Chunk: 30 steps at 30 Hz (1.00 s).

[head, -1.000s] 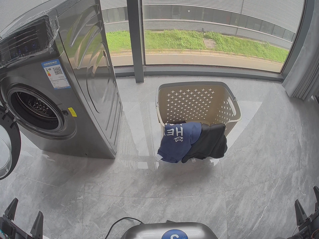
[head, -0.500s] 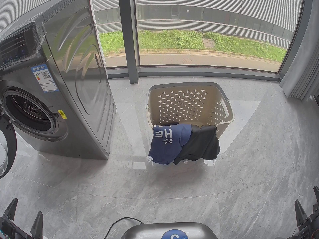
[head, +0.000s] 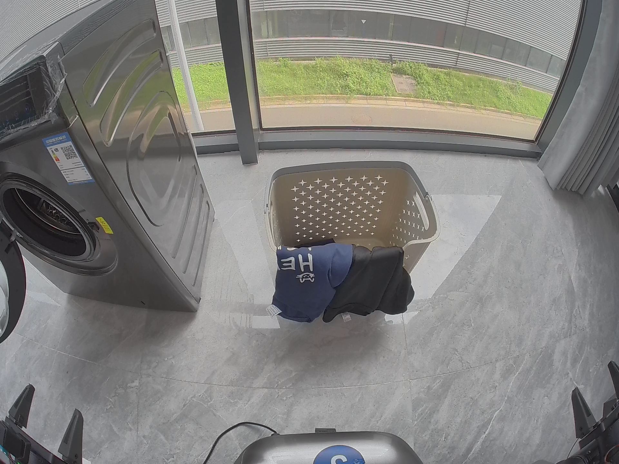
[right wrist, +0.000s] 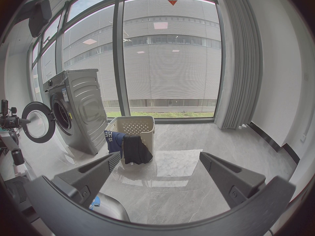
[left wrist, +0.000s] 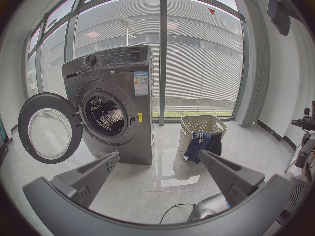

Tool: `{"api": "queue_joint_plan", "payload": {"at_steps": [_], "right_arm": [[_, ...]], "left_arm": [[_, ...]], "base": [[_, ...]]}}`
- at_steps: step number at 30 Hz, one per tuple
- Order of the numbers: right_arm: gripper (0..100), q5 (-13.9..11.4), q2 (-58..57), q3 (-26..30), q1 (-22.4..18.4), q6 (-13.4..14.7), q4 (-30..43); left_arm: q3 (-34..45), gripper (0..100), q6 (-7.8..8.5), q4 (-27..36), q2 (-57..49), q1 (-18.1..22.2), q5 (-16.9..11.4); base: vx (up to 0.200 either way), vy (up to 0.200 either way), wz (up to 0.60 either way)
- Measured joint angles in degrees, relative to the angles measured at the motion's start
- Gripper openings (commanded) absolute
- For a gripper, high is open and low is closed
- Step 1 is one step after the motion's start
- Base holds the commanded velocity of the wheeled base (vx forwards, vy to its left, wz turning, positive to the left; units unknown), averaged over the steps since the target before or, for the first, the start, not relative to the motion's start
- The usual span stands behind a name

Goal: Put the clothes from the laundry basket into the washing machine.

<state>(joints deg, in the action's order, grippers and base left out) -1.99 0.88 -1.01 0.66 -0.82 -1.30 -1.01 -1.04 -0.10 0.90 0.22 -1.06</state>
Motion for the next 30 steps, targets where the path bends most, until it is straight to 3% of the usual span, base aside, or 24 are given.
{"api": "queue_joint_plan", "payload": {"at_steps": [21, 30], "right_arm": [[100, 0.0, 0.0, 0.0, -0.1, 0.0, 0.0], [100, 0.0, 0.0, 0.0, -0.1, 0.0, 0.0]], "left_arm": [[0.0, 100, 0.00, 0.0, 0.0, -0.1, 0.0], [0.0, 100, 0.00, 0.0, 0.0, -0.1, 0.0]], "base": [[0.000, 0.000, 0.00], [0.200, 0.000, 0.00]]}}
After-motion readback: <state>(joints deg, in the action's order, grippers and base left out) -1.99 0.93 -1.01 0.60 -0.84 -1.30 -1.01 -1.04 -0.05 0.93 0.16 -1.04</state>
